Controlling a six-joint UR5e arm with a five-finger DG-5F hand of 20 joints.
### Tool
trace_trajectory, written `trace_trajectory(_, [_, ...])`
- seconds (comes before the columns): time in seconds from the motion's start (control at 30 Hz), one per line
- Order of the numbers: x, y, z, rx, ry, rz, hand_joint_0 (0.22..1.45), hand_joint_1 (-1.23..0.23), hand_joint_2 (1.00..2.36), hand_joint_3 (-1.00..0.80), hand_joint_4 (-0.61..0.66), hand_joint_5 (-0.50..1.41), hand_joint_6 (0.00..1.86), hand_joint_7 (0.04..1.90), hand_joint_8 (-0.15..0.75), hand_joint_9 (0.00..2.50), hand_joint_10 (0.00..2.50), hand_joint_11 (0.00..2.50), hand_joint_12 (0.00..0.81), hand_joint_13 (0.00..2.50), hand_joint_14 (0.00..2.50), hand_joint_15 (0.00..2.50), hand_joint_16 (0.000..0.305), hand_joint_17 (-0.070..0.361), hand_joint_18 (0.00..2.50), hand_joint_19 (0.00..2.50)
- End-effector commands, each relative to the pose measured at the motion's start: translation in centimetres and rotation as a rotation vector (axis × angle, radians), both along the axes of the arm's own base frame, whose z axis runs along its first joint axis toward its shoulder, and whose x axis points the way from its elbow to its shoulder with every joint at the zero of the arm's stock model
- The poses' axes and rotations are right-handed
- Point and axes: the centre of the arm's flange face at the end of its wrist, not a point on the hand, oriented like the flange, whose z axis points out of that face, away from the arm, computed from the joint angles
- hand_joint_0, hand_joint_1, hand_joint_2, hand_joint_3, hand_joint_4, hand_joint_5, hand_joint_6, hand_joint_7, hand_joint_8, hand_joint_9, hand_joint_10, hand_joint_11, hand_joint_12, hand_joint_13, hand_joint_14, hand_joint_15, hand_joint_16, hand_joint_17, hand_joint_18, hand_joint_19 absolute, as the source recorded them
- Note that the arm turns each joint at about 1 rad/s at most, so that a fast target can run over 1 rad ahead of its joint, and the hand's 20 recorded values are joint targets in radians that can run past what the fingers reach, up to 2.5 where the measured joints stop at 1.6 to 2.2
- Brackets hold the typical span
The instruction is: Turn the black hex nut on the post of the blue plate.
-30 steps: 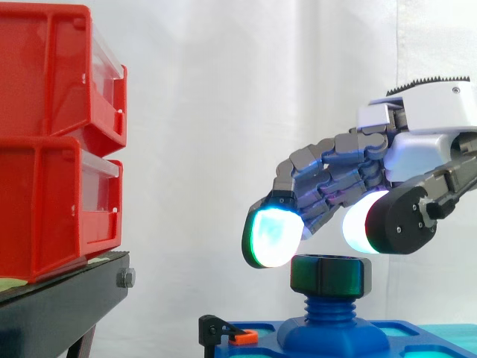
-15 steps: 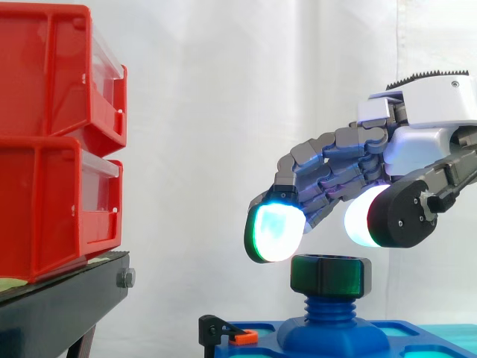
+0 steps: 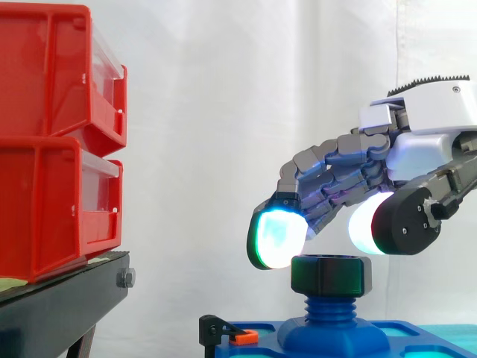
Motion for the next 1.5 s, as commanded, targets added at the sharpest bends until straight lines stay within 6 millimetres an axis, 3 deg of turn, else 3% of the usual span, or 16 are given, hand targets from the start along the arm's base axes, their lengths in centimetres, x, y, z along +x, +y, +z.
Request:
trace_trajectory(0.0, [-0.1, -0.2, -0.1, 0.000, 0.004, -0.003, 0.42, -0.55, 1.00, -0.50, 0.24, -0.20, 0.50, 1.00, 0.282, 0.27, 0.00, 0.09, 0.381, 0.32, 0.01, 0.15, 0.065, 0.146, 0.30, 0.53])
trace_trajectory(0.37, [-0.2, -0.7, 0.0, 0.001, 0.008, 0.010, 0.42, -0.53, 1.00, -0.50, 0.26, -0.19, 0.50, 1.01, 0.284, 0.28, 0.00, 0.09, 0.381, 0.33, 0.01, 0.14, 0.065, 0.146, 0.30, 0.53])
trace_trajectory(0.67, [-1.1, -1.0, 1.5, -0.030, 0.018, 0.012, 0.42, -0.53, 1.00, -0.50, 0.26, -0.19, 0.50, 1.01, 0.284, 0.28, 0.00, 0.08, 0.380, 0.33, 0.01, 0.15, 0.065, 0.145, 0.30, 0.53])
trace_trajectory(1.47, [-1.6, -1.3, 1.5, -0.036, 0.052, 0.005, 0.42, -0.52, 1.00, -0.50, 0.26, -0.19, 0.50, 1.03, 0.284, 0.29, 0.00, 0.10, 0.380, 0.33, 0.01, 0.15, 0.064, 0.144, 0.31, 0.53])
